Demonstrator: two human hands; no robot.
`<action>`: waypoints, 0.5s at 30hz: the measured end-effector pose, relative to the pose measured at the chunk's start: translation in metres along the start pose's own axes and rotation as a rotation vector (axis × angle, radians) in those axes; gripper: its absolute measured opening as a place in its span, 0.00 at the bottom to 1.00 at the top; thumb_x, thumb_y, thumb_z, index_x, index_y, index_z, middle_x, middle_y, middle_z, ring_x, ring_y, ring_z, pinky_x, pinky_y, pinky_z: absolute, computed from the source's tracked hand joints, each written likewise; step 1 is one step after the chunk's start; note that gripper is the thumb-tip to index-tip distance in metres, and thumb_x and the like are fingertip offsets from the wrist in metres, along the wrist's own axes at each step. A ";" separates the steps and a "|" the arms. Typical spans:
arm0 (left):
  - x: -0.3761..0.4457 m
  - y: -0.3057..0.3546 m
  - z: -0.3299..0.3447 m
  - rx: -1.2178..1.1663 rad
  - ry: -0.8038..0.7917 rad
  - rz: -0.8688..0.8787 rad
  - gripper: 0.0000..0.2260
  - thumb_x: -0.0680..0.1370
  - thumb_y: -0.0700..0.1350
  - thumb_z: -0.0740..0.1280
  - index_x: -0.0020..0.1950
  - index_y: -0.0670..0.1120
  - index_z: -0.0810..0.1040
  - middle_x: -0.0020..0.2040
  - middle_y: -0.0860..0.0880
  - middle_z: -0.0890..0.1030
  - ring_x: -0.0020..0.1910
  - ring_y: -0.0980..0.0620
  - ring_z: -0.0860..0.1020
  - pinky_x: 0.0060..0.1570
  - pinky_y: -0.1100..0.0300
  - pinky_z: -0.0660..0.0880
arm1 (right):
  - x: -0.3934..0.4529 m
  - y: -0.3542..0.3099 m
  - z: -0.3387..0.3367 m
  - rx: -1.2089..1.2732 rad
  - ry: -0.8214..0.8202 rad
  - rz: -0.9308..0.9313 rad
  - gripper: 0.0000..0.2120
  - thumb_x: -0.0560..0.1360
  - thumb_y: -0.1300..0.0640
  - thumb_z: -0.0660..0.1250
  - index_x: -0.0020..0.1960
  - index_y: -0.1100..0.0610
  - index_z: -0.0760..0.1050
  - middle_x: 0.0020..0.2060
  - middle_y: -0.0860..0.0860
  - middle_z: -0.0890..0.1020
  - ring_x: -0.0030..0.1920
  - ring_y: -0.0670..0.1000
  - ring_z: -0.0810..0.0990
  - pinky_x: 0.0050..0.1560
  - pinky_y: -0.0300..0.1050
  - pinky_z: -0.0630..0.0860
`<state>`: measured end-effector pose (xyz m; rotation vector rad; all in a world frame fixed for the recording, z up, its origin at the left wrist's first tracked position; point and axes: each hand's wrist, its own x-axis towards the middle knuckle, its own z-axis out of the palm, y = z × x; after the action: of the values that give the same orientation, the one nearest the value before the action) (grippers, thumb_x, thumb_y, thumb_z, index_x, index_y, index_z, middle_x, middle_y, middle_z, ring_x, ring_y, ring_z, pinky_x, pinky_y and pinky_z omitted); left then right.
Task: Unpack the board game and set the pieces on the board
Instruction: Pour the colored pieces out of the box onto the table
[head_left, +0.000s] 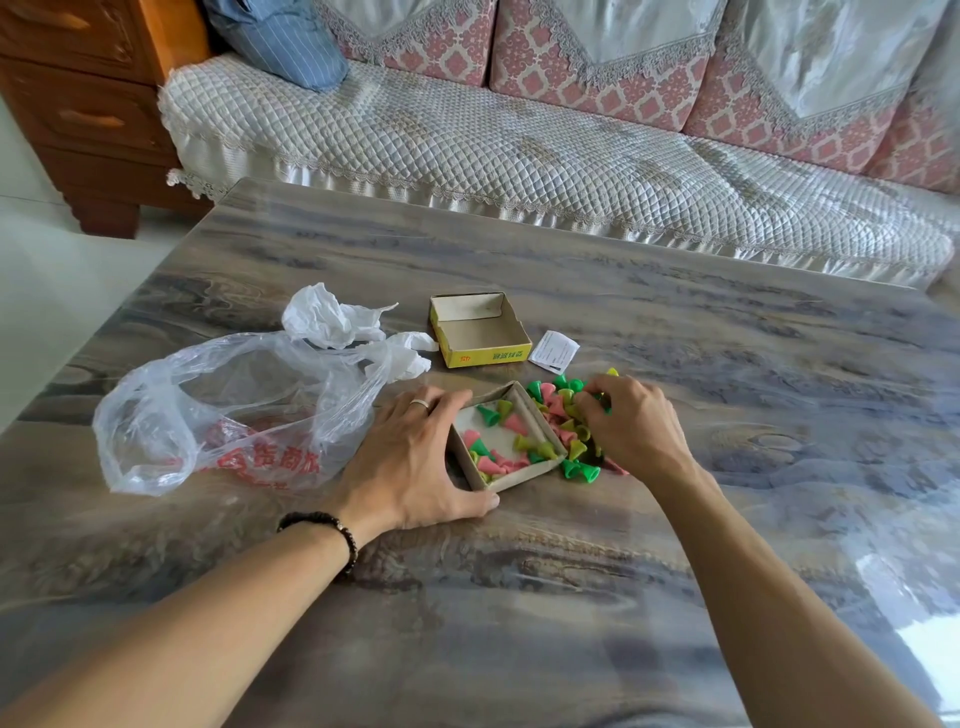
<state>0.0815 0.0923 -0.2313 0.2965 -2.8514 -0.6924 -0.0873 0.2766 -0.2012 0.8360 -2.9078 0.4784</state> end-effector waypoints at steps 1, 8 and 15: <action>0.000 0.000 0.000 0.000 0.001 0.000 0.48 0.61 0.70 0.72 0.74 0.50 0.60 0.65 0.51 0.68 0.63 0.50 0.68 0.62 0.58 0.66 | 0.000 -0.002 -0.002 -0.031 0.019 -0.003 0.10 0.77 0.50 0.62 0.49 0.53 0.80 0.47 0.53 0.81 0.48 0.57 0.77 0.46 0.50 0.74; 0.002 -0.002 0.001 -0.060 0.002 -0.021 0.45 0.59 0.72 0.70 0.72 0.58 0.61 0.62 0.52 0.72 0.63 0.50 0.70 0.64 0.54 0.67 | -0.010 -0.049 -0.018 0.185 -0.133 -0.360 0.11 0.71 0.51 0.69 0.53 0.51 0.81 0.45 0.47 0.80 0.42 0.47 0.75 0.42 0.43 0.71; 0.001 -0.002 0.002 -0.056 0.001 -0.009 0.45 0.59 0.71 0.69 0.72 0.55 0.61 0.63 0.54 0.70 0.63 0.50 0.69 0.66 0.51 0.67 | -0.009 -0.080 -0.015 -0.040 -0.536 -0.451 0.17 0.70 0.48 0.70 0.59 0.42 0.76 0.54 0.45 0.73 0.48 0.46 0.68 0.47 0.43 0.65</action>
<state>0.0799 0.0913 -0.2336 0.3010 -2.8257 -0.7712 -0.0372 0.2214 -0.1667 1.7909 -2.9890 0.1689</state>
